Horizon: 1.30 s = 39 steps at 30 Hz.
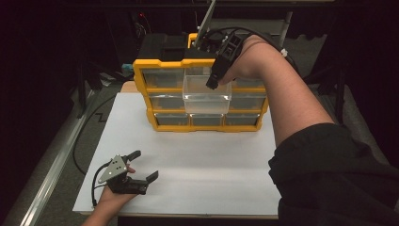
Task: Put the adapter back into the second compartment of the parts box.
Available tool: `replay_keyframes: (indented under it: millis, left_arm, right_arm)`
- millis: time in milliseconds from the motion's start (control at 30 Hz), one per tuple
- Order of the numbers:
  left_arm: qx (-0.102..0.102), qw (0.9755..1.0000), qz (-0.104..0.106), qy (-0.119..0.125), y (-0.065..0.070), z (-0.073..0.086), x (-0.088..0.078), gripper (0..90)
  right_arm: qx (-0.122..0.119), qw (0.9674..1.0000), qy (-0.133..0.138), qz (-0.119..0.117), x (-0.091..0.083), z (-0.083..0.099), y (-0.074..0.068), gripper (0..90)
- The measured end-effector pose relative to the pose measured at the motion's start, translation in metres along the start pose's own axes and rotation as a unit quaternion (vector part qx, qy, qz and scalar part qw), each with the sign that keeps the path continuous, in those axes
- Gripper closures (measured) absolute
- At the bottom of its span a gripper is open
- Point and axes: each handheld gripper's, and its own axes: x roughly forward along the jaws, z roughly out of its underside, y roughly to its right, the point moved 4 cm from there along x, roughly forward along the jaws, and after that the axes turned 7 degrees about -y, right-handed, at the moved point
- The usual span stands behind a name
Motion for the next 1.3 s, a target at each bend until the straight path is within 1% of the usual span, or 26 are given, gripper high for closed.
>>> replay_keyframes:
  millis: [167,433,600,733,833,867,933,1000,1067,1167,1300]
  left_arm:
    - [0.001,1.0,-0.001,0.001,0.0,0.0,0.0,0.3]
    - [0.001,1.0,-0.001,0.001,0.0,0.0,-0.001,0.3]
    - [0.001,1.0,0.0,0.001,0.0,0.0,-0.001,0.3]
    - [0.001,1.0,0.0,0.001,0.0,0.0,0.0,0.3]
    - [0.001,1.0,0.0,0.001,0.0,0.0,0.0,0.3]
    - [0.002,1.0,0.0,0.001,0.0,0.0,-0.001,0.3]
    - [0.002,1.0,0.0,0.001,0.0,0.0,-0.001,0.3]
    - [0.002,1.0,0.001,0.001,0.0,0.0,-0.001,0.3]
    - [0.002,1.0,0.001,0.001,0.0,0.0,-0.001,0.3]
    - [0.001,1.0,0.002,0.0,0.0,0.0,0.0,0.3]
    - [0.001,1.0,0.0,0.001,0.0,0.0,-0.001,0.3]
  right_arm:
    - [-0.003,1.0,-0.007,0.005,0.007,-0.002,0.001,76.6]
    - [-0.01,0.9998,-0.002,0.016,0.009,-0.004,0.002,76.3]
    - [-0.01,0.9999,0.0,0.012,0.007,-0.003,0.003,76.3]
    - [-0.007,0.9999,0.01,0.004,0.004,-0.001,0.004,76.3]
    - [-0.005,0.9999,0.014,0.007,0.002,0.0,0.004,75.9]
    - [-0.005,0.9998,0.018,0.009,0.001,0.001,0.005,72.5]
    - [0.001,0.9995,0.029,0.015,-0.001,0.001,0.005,52.8]
    - [0.008,0.9992,0.038,0.001,-0.005,0.003,0.003,42.0]
    - [0.011,0.9992,0.037,0.007,-0.008,0.007,0.002,38.3]
    - [0.012,0.9993,0.035,0.005,-0.012,0.014,-0.001,34.2]
    - [0.019,0.9992,0.035,0.006,-0.015,0.026,-0.002,33.0]
